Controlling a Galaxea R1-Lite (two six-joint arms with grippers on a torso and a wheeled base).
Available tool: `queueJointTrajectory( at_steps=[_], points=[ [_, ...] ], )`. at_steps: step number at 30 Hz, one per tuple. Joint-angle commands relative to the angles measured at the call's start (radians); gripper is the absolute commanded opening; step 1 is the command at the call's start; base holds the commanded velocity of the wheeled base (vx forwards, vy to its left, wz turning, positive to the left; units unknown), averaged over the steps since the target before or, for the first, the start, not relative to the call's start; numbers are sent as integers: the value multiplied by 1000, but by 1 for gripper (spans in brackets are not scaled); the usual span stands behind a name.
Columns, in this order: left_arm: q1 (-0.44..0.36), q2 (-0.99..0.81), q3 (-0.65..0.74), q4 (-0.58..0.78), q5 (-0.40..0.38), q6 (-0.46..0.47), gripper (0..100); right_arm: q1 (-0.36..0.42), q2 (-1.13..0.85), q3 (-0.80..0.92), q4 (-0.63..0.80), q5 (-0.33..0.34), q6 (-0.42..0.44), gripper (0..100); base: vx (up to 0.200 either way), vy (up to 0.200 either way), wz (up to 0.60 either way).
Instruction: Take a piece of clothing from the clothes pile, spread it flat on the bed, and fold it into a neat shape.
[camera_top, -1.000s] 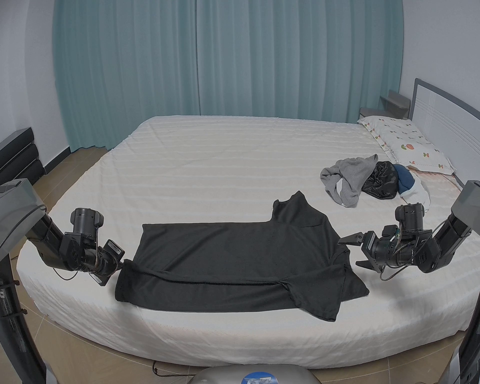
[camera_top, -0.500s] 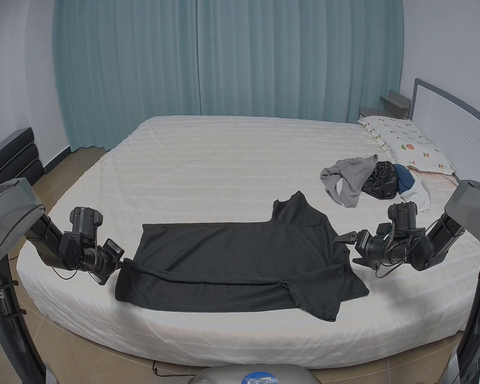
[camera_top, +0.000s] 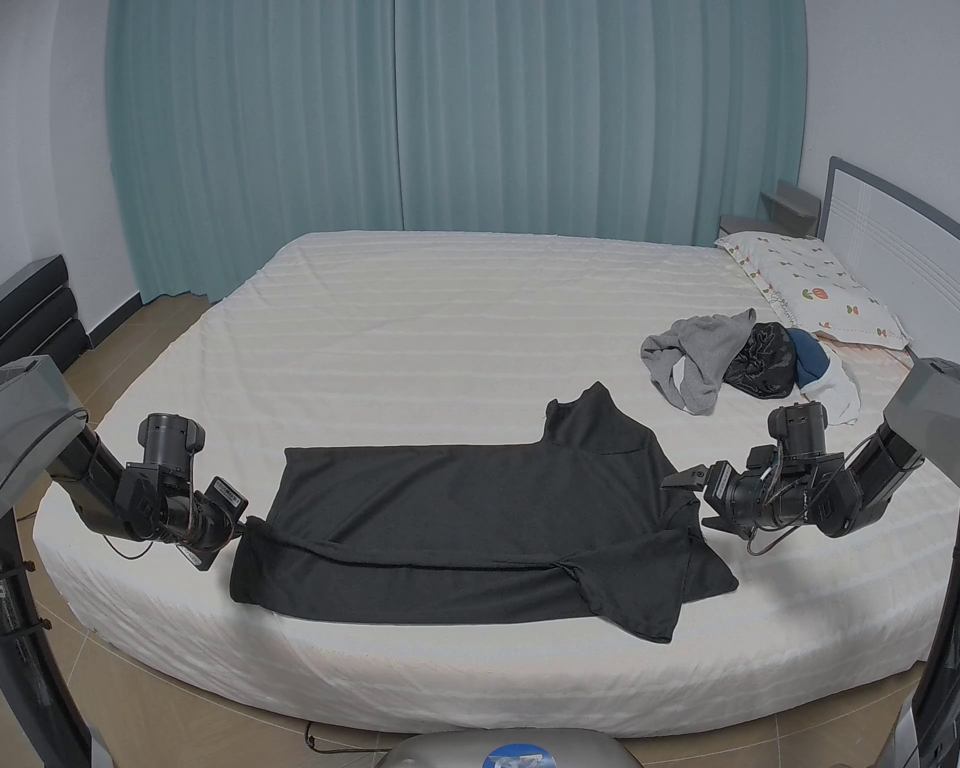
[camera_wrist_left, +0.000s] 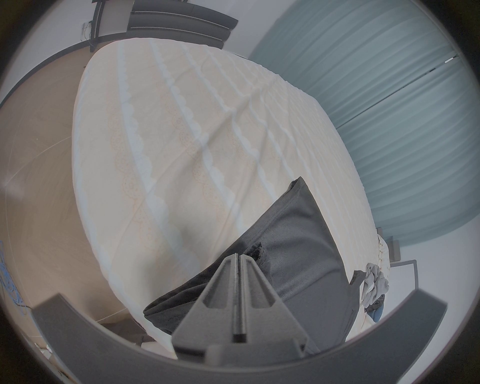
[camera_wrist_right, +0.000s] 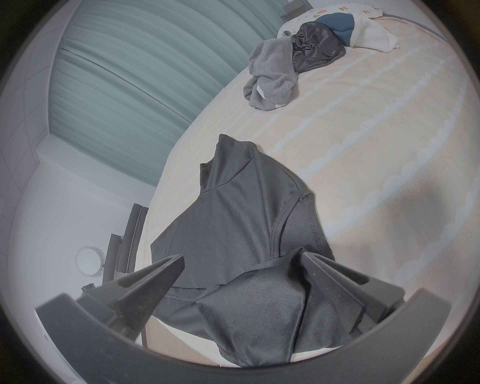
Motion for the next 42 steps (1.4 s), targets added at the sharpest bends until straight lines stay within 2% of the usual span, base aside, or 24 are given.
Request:
queueJointTrajectory(
  at_steps=[1, 10, 28, 37, 42],
  points=[
    [0, -6, 1, 0, 0, 0, 0, 2, 8, -28, 12, -11, -1, 100, 0, 0, 0],
    [0, -17, 7, 0, 0, 1, 0, 3, 56, -47, 12, -25, -19, 100, 0, 0, 0],
    [0, -13, 9, 1, 0, 3, 0, 8, 119, -68, 11, -13, -214, 100, 0, 0, 0],
    [0, -10, 9, 1, 0, 3, 0, 3, 147, -93, 11, 21, -223, 100, 0, 0, 0],
    [0, -10, 9, 1, 0, 3, 0, -5, 160, -91, 11, 23, -261, 100, 0, 0, 0]
  ],
)
